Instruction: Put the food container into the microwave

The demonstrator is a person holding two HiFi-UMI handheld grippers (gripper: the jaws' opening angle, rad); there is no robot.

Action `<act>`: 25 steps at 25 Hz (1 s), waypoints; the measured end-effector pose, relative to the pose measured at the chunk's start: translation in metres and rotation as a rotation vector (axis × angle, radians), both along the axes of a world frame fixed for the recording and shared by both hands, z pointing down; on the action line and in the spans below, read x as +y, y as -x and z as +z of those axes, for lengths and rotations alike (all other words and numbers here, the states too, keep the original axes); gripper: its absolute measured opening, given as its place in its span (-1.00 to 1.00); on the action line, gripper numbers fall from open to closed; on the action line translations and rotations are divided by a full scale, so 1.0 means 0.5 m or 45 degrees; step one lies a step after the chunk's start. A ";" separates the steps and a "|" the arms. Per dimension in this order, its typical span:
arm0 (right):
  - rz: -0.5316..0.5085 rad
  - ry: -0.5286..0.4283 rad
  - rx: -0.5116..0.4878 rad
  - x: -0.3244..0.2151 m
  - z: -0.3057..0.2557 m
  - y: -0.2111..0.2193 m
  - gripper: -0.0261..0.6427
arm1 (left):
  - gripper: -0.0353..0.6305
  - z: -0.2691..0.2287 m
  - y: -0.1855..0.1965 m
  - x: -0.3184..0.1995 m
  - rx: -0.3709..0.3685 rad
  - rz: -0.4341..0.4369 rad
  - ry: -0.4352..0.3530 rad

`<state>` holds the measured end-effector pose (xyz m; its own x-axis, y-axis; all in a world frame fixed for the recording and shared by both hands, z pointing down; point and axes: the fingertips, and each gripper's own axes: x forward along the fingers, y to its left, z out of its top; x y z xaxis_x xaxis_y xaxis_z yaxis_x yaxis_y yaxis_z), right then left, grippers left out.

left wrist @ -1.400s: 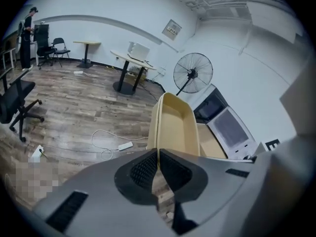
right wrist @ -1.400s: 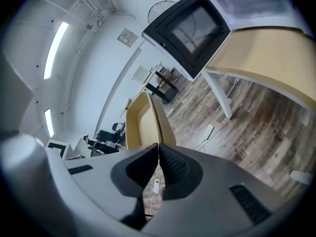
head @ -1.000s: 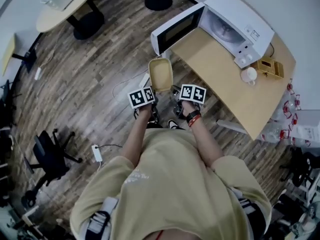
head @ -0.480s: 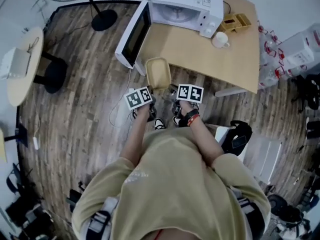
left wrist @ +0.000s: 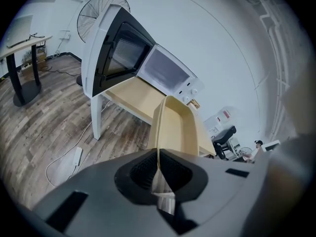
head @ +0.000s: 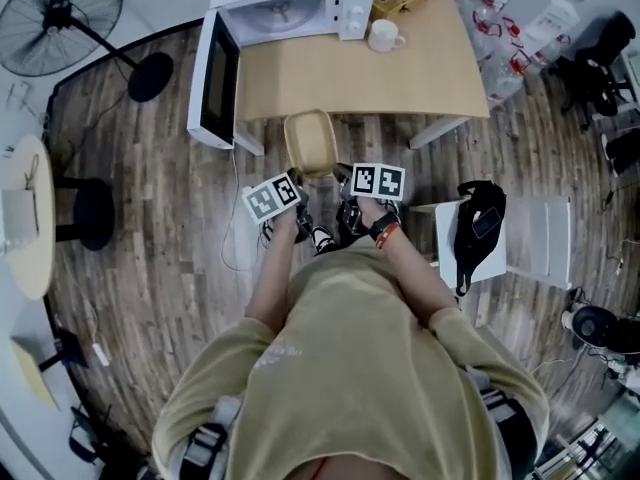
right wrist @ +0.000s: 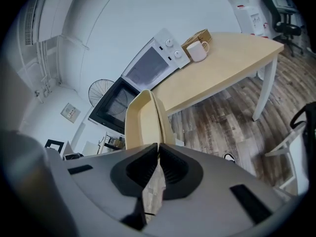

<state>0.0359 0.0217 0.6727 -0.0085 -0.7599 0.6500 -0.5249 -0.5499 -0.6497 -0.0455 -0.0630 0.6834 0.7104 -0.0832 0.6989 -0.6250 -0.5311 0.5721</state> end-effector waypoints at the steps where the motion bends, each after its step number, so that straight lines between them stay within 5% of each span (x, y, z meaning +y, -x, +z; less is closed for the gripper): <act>1: 0.010 0.000 -0.010 0.000 0.003 0.000 -0.83 | -0.79 -0.001 0.000 -0.001 -0.001 0.005 -0.004; 11: 0.010 -0.035 -0.045 -0.107 0.018 -0.043 -0.83 | -0.79 -0.004 -0.034 -0.100 -0.020 -0.032 -0.057; 25: -0.027 -0.044 -0.050 -0.282 -0.008 -0.285 -0.83 | -0.79 -0.035 -0.264 -0.259 0.000 -0.068 -0.093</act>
<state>0.1784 -0.1192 0.6689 -0.0495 -0.7811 0.6224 -0.5101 -0.5160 -0.6881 0.0865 -0.1923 0.6658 0.7033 -0.1717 0.6898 -0.6539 -0.5370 0.5330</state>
